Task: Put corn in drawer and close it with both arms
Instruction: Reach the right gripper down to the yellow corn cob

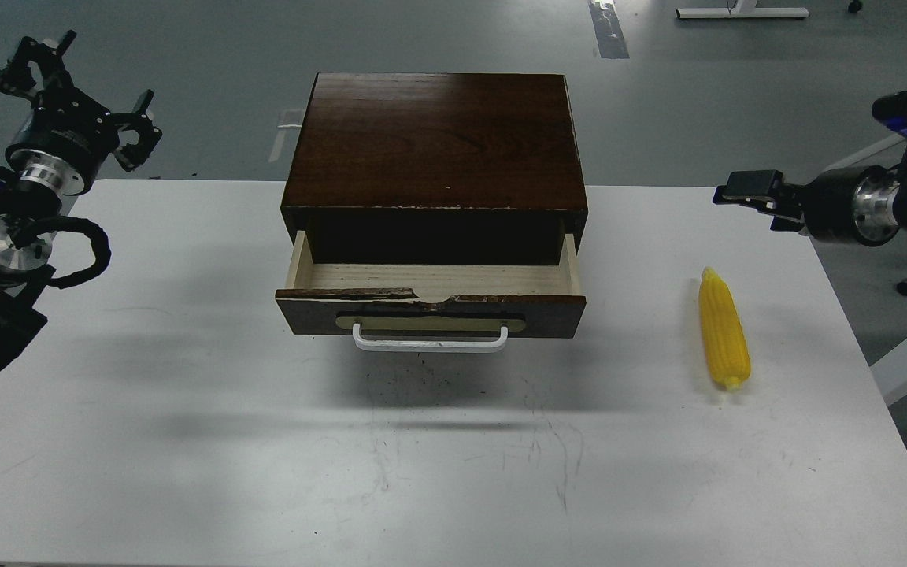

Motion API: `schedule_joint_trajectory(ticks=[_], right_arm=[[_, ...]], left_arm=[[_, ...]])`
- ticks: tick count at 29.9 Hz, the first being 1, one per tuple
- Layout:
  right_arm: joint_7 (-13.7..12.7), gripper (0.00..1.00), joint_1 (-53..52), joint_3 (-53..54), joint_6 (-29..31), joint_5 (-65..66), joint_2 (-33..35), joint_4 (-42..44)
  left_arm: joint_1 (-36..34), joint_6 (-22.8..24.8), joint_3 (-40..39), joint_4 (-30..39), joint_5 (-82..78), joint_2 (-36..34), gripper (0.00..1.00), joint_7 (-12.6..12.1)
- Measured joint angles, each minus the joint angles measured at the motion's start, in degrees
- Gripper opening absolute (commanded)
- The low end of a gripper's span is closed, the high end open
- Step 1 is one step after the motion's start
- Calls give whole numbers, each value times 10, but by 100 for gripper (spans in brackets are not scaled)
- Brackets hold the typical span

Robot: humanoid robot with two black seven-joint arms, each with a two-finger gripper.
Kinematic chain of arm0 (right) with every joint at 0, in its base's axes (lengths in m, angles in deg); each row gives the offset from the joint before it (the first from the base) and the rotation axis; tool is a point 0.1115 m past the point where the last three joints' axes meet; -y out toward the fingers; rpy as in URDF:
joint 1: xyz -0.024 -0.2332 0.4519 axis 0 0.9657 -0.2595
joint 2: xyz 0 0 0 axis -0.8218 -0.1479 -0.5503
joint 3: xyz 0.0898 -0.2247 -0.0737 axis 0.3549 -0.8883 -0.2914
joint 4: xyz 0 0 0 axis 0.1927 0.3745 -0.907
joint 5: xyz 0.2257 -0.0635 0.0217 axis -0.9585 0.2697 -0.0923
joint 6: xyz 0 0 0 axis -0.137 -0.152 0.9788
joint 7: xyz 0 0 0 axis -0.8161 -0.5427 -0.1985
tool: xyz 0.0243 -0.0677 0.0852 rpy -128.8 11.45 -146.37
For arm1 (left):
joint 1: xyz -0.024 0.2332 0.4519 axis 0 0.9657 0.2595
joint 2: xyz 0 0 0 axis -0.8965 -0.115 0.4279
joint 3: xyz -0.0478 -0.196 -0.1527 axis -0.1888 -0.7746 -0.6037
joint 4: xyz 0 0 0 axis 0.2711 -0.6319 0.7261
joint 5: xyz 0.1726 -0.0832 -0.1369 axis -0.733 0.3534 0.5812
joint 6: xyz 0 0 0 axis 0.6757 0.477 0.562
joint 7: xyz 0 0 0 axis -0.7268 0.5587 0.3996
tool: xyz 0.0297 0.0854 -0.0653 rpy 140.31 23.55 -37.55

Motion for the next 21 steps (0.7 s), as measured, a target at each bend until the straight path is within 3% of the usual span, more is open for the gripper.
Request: schedule_joint_trajectory(ticks=[6,12,21], right_arm=[[-9,97,48,-2,-10,58,-24,-6],[-48,91,89,-3,-40,78,-46,-1],[-46,87,121,-4,-45,76,-52,5]], left_arm=[[1,0,0,0,1,-5,98,0],[4,0,0,0,1,-12,98,0],[4,0,0,0,0,-14,98,-3]])
